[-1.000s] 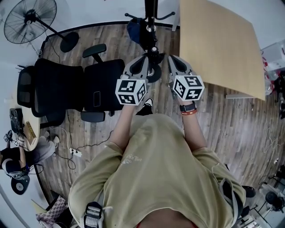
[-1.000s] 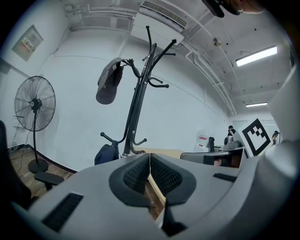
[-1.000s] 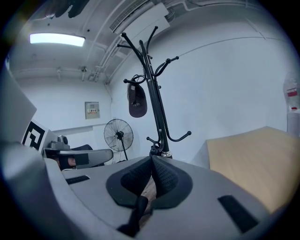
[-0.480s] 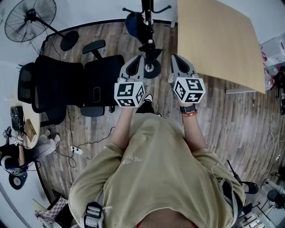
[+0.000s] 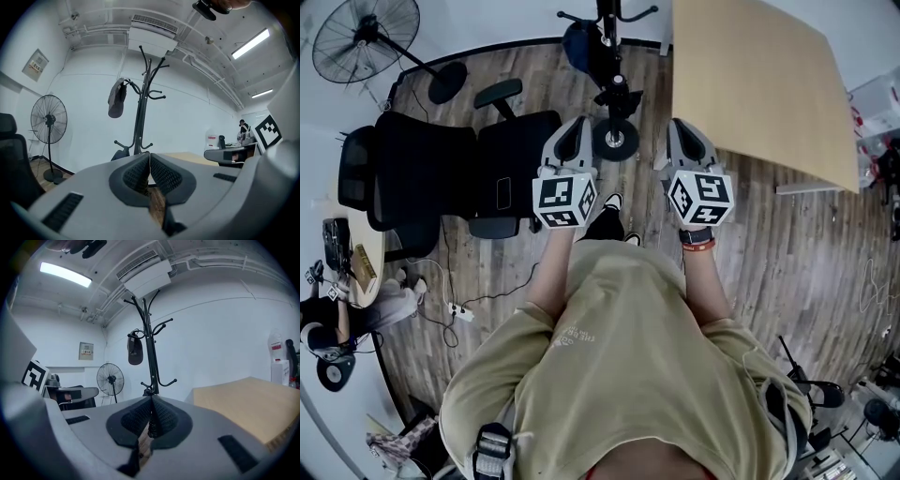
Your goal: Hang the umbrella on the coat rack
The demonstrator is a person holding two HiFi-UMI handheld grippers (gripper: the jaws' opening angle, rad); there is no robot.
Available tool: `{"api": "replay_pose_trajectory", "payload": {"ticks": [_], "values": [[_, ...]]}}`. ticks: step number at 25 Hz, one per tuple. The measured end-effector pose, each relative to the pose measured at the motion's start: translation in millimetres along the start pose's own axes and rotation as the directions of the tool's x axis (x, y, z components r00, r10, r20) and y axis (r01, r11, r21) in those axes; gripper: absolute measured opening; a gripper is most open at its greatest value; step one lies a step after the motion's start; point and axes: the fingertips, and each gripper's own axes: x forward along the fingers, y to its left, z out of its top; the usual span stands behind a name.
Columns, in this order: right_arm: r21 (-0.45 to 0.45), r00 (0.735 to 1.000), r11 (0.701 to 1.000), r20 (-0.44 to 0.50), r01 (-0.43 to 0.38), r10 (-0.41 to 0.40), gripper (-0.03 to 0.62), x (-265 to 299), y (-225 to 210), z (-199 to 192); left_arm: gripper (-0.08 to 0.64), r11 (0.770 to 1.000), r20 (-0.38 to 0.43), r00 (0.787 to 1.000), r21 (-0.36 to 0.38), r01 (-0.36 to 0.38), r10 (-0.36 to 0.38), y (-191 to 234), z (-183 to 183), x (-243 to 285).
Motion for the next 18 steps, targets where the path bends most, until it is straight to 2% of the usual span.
{"api": "replay_pose_trajectory", "payload": {"ticks": [6,9,18], "values": [[0.021,1.0,1.0,-0.006,0.008,-0.008,0.015,-3,-2,-2,0.025,1.0,-0.028,1.0,0.005,0.001,-0.001,-2,-7,-5],[0.024,1.0,1.0,-0.011,0.002,-0.001,0.015,2,-3,-4,0.025,1.0,-0.029,0.999,-0.016,0.019,-0.02,-7,-11,1],[0.04,0.998,0.999,-0.059,-0.027,0.029,0.015,43,-1,-17,0.025,0.997,-0.063,0.996,-0.044,0.059,-0.062,5,-25,36]]}}
